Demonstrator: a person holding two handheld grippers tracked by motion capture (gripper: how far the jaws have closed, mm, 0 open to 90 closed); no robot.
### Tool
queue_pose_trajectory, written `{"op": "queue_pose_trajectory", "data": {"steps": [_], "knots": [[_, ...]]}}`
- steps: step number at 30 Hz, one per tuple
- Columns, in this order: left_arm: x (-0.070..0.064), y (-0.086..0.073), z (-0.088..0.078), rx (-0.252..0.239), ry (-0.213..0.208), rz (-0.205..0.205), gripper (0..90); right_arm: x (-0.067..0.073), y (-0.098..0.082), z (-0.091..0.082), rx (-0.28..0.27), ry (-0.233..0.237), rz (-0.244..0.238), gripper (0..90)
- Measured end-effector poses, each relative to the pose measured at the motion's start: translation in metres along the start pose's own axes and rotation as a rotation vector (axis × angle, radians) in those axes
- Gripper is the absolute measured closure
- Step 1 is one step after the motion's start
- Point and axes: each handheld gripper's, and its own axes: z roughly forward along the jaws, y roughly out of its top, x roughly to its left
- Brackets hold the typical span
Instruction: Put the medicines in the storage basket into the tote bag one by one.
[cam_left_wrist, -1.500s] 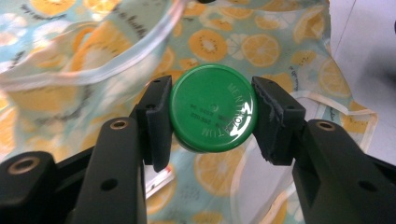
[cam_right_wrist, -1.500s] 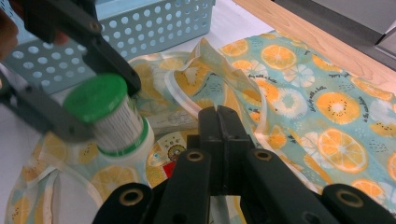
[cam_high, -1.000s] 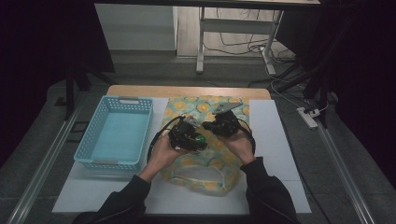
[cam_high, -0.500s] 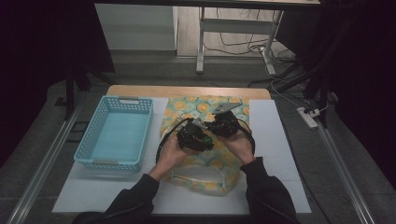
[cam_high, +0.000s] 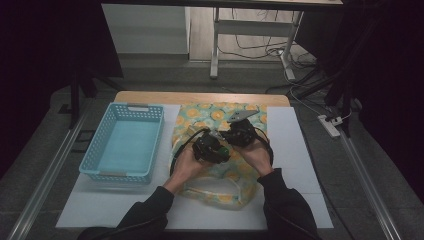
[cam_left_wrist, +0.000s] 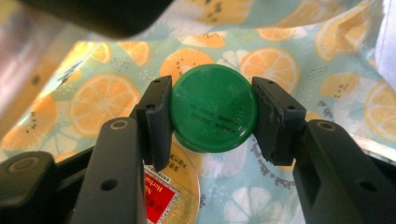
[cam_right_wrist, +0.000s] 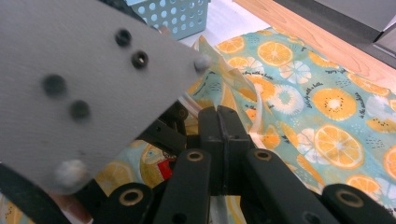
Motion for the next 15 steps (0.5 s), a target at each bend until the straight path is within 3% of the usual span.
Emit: {"op": "queue_pose_trajectory", "data": {"steps": [5, 15], "knots": [[0.003, -0.003, 0.004, -0.013, -0.011, -0.01, 50.8, -0.002, -0.001, 0.0, 0.003, -0.001, 0.004, 90.0], [0.002, -0.001, -0.007, -0.041, -0.016, -0.019, 35.6, -0.002, -0.001, 0.0, 0.001, 0.0, -0.002, 90.0]]}}
